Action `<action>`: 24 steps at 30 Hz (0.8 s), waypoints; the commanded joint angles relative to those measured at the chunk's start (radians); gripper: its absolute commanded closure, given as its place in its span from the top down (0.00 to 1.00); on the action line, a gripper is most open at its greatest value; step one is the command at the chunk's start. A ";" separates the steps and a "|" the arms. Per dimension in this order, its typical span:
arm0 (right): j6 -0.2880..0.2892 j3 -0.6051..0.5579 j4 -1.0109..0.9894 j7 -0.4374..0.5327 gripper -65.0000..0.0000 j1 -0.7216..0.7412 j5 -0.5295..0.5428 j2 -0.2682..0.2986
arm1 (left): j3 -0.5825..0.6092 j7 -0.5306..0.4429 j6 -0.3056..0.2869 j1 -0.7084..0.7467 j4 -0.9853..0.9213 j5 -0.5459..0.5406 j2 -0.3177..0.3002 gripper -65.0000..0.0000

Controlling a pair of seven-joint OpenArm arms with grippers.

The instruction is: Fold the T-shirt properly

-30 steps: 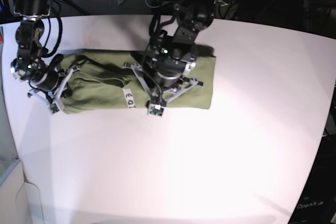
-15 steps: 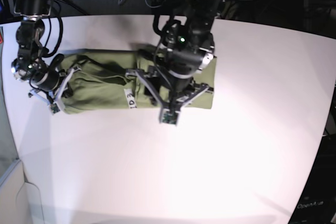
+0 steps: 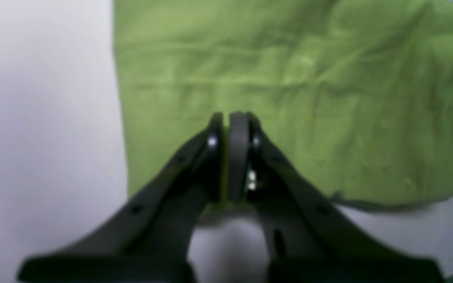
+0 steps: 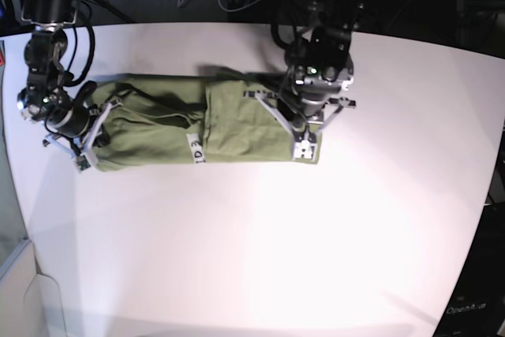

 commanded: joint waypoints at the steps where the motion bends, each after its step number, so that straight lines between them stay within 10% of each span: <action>1: 0.030 -0.021 -0.026 -0.143 0.01 -0.035 -0.063 -0.013 | -0.004 -0.027 0.001 -0.015 0.006 -0.001 0.003 0.03; 16: 0.030 -0.015 0.072 -0.164 0.01 -0.050 -0.065 0.013 | -0.051 -0.086 -0.005 -0.018 -0.111 -0.001 0.004 0.03; 24: 0.030 0.011 0.362 -0.342 0.01 -0.096 -0.065 0.026 | -0.051 -0.129 -0.005 -0.012 -0.163 -0.001 0.003 0.03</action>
